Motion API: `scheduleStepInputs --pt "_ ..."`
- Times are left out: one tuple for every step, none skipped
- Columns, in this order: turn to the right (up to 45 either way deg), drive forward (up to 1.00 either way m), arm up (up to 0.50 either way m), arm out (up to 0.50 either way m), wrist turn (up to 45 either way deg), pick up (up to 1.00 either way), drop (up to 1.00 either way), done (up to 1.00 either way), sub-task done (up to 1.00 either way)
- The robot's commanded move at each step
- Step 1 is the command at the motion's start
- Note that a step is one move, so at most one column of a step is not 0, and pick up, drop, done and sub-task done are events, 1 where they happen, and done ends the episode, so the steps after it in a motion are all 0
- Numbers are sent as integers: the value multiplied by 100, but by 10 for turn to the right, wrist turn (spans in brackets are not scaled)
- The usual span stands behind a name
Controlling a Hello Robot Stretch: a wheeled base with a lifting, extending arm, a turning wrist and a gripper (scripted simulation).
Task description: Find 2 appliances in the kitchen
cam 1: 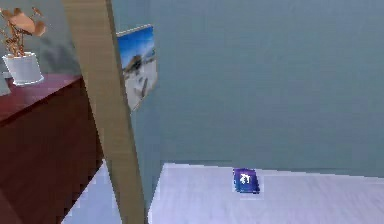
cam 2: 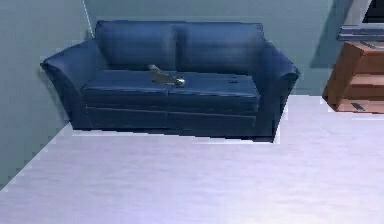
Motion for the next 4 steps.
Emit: scheduleStepInputs --pt "-390 0 0 0 0 0 0 0 0" --pt "0 25 0 0 0 0 0 0 0" --pt "-360 0 0 0 0 0 0 0 0" --pt "0 100 0 0 0 0 0 0 0"
